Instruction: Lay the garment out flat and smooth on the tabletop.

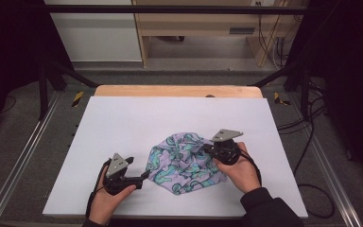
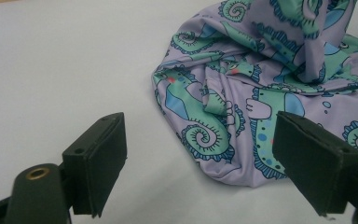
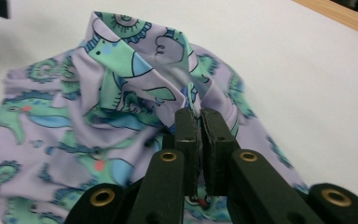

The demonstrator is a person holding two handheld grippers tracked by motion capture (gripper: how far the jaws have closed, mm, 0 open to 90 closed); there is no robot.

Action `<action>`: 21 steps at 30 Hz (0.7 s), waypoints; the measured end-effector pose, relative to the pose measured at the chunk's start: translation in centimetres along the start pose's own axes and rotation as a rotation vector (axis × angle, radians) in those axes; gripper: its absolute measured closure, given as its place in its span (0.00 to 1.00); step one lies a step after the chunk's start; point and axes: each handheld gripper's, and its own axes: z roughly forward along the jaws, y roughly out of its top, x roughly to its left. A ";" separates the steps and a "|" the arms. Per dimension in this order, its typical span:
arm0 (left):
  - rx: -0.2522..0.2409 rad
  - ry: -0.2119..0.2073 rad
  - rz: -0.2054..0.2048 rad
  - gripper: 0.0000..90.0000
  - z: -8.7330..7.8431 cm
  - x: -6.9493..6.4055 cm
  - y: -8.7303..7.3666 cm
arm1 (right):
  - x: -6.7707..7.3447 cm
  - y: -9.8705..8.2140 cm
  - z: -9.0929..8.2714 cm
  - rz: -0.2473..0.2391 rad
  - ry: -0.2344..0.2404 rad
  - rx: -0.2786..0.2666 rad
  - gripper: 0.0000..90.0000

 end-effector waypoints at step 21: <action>0.010 -0.017 0.006 0.21 0.2 -0.3 0.0 | -5.6 -4.9 -1.2 0.182 -0.067 0.007 0.96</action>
